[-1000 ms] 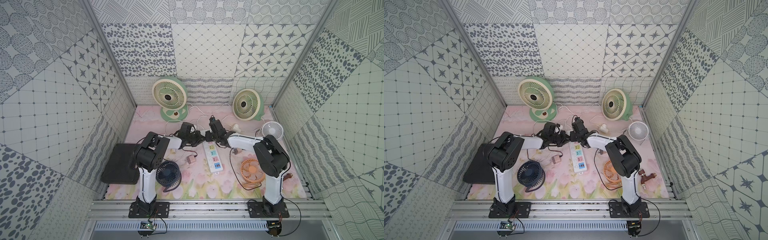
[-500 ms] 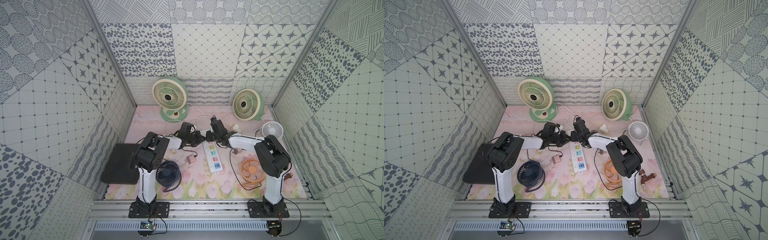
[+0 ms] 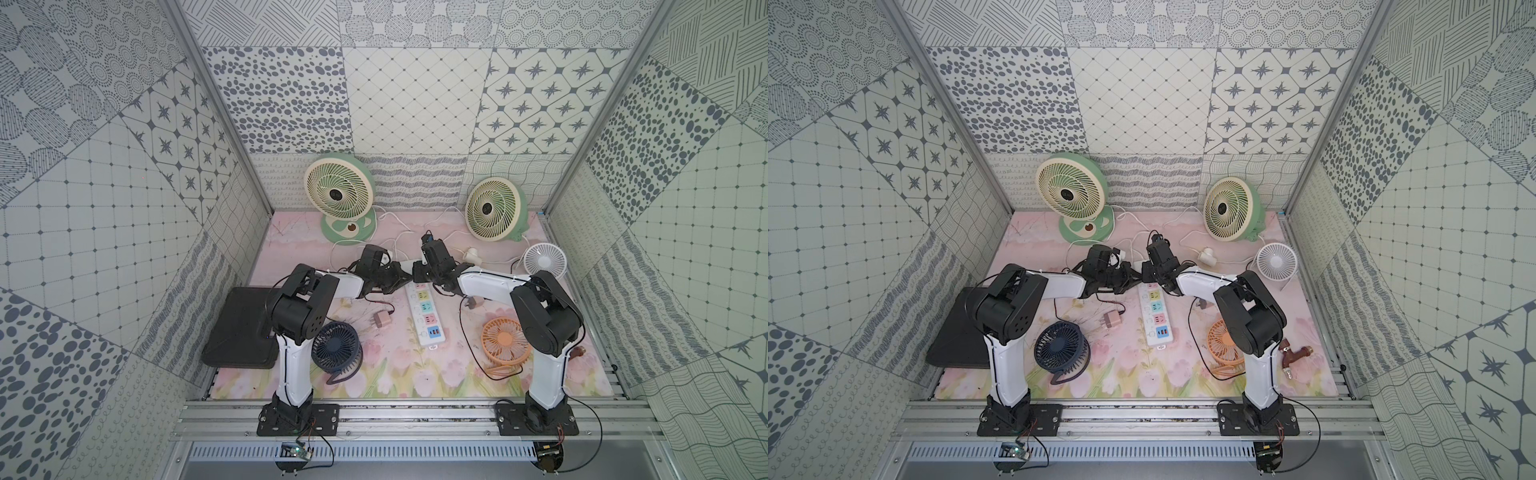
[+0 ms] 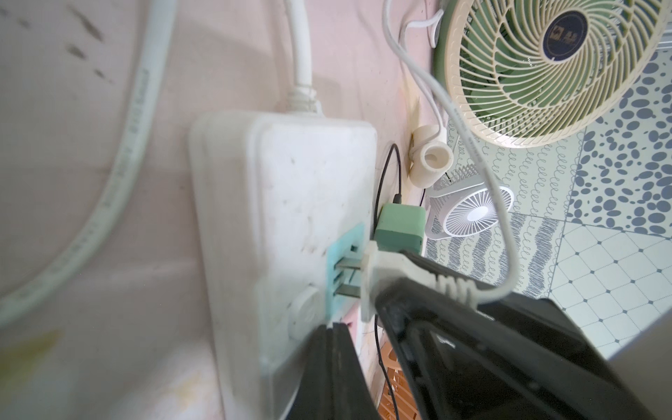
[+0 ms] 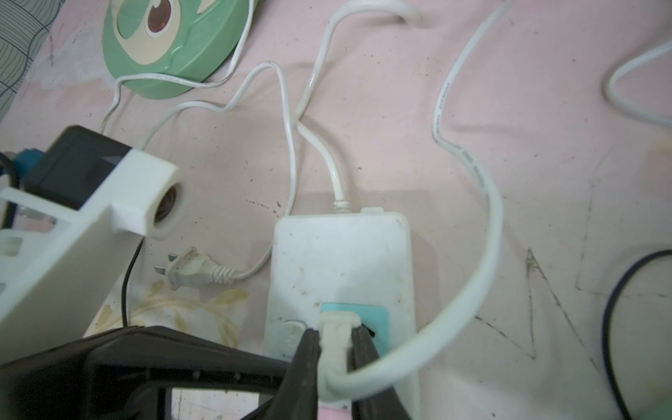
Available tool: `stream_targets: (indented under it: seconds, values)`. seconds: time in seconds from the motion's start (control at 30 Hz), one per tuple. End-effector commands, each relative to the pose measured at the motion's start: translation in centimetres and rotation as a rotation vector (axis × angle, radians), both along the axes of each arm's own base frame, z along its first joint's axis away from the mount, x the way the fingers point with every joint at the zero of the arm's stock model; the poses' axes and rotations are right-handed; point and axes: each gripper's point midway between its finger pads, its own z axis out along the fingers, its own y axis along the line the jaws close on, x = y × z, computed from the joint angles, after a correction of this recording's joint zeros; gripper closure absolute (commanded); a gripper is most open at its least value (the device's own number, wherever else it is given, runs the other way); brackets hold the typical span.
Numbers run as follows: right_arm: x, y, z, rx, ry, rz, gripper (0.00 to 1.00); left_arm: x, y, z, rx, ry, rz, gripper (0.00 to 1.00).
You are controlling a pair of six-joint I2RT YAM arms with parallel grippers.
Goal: Unplug the desk fan from the power strip
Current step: Remove the plug from the socket, then place the plug at the center of the board.
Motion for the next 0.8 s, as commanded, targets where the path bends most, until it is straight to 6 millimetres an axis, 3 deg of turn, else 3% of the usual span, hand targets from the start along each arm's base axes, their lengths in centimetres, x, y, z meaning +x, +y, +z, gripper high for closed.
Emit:
stream_targets:
  seconds: [0.0, 0.17, 0.47, 0.77]
  values:
    - [0.1, 0.6, 1.8, -0.020, -0.056, 0.004, 1.00, -1.8, 1.6, -3.5, 0.110, 0.127, 0.030, 1.00]
    - [0.3, 0.0, 3.6, -0.076, -0.120, -0.007, 1.00, -1.9, 1.6, -3.6, 0.111, 0.130, 0.030, 1.00]
    - [2.7, -2.8, 7.7, 0.032, -0.146, -0.014, 1.00, -1.9, 1.6, -3.1, 0.105, 0.122, 0.029, 1.00]
    - [6.6, -5.6, 7.9, 0.121, -0.087, -0.047, 1.00, -2.0, 1.9, -1.3, 0.110, 0.078, 0.029, 1.00]
